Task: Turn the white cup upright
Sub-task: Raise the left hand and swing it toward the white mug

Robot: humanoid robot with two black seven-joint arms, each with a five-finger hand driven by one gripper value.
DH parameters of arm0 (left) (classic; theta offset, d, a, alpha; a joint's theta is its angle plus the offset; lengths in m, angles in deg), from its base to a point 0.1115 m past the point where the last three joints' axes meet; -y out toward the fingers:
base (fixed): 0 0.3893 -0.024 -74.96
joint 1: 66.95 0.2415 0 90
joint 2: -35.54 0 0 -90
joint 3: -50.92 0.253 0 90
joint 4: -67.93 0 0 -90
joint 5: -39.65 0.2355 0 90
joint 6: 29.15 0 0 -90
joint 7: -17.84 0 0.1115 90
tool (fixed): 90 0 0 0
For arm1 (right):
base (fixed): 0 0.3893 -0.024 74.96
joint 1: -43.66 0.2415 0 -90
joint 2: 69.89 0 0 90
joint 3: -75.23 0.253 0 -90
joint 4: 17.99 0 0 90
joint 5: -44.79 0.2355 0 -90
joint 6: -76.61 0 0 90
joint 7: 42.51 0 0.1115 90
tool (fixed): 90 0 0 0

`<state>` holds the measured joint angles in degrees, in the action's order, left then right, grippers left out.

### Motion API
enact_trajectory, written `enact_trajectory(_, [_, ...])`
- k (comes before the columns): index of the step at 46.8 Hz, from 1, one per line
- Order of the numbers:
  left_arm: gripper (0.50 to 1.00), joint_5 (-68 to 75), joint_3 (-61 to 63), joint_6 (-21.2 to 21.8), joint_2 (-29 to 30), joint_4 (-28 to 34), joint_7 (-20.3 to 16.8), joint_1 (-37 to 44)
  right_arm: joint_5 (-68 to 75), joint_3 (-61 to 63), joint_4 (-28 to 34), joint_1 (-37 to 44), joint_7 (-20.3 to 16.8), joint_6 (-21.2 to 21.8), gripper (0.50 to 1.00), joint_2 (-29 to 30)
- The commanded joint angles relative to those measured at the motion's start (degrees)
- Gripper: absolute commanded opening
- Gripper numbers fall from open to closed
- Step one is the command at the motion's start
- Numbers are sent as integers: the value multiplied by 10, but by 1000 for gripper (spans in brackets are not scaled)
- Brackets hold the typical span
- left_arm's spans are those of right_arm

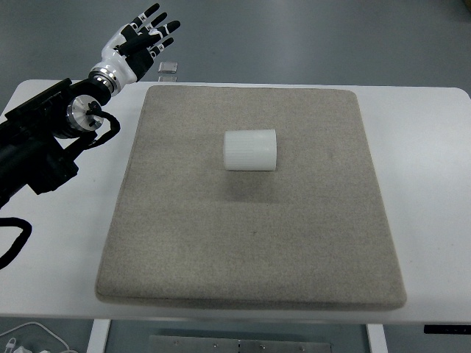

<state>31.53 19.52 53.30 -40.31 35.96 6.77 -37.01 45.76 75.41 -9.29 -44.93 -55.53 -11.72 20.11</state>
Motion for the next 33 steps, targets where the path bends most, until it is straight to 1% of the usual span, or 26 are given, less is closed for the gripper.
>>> enact_trajectory(1, [994,0,0,4,1,1,0,-2,0,0,0,0,0,0,930,0])
enact_trajectory(5, [994,0,1,4,2,1,0,-4,0,0,0,0,0,0,930,0])
enact_trajectory(10, [994,15,2,-8,10,-4,-1,-7,0,0,0,0,0,0,930,0])
enact_trajectory(15, [992,89,2,-19,26,-4,-8,-19,0,0,0,0,0,0,930,0])
enact_trajectory(22, [992,199,-5,-22,29,-4,-13,-23,0,0,0,-1,0,0,930,0])
enact_trajectory(33, [990,257,3,-24,39,-19,-18,-24,1,0,0,0,0,0,930,0])
